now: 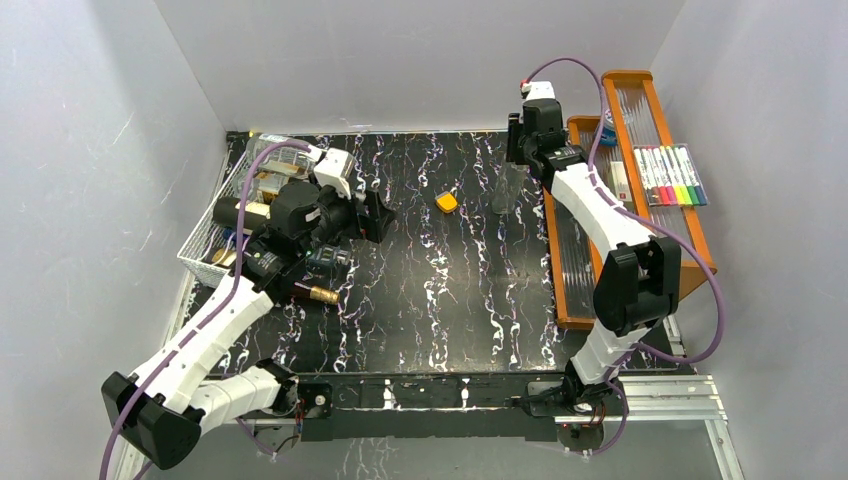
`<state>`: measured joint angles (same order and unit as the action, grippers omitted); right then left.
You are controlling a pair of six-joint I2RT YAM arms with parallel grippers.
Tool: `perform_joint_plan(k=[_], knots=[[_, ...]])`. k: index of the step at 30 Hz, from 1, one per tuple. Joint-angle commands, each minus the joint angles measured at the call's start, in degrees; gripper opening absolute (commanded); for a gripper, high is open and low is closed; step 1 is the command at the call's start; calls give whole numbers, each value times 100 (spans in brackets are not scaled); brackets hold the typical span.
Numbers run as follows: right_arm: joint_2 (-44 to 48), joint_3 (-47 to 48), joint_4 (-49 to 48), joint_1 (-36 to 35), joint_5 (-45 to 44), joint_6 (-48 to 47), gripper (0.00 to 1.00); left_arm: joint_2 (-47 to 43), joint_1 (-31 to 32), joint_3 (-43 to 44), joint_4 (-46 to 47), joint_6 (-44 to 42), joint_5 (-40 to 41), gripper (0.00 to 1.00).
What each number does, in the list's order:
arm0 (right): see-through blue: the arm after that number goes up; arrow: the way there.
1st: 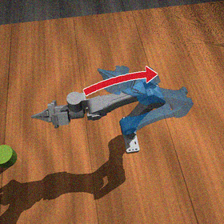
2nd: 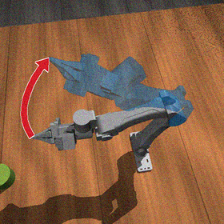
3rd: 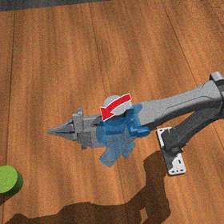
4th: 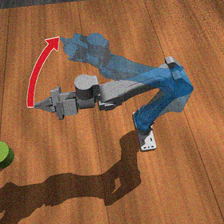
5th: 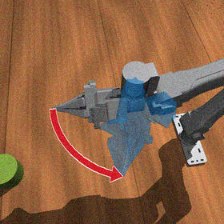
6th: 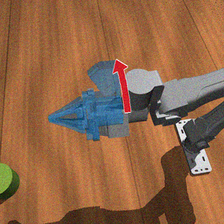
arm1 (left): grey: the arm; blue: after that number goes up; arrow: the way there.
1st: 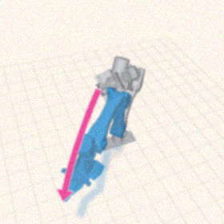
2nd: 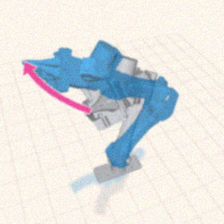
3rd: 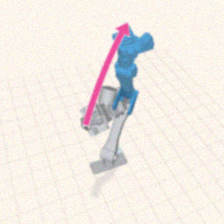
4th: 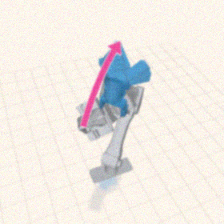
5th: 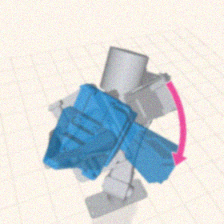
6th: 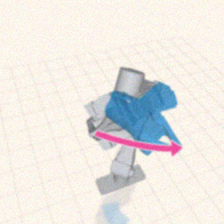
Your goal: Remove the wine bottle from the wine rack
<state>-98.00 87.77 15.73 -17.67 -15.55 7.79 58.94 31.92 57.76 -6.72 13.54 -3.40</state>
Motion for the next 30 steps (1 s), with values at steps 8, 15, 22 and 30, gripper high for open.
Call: perform_joint_plan(k=[8, 15, 22, 30], knots=[[-416, 464, 124, -35, -96, -235, 24, -177, -31, 300, -240, 54, 144, 98], [-510, 662, 403, -39, 73, -217, 60, -246, -30, 334, -330, 43, 217, 98], [-230, 902, 841, -34, 232, -182, 90, -187, -29, 399, -318, 109, 212, 98], [502, 731, 1111, -40, 1063, 199, 98, -176, -28, 417, -268, 272, 178, 98]])
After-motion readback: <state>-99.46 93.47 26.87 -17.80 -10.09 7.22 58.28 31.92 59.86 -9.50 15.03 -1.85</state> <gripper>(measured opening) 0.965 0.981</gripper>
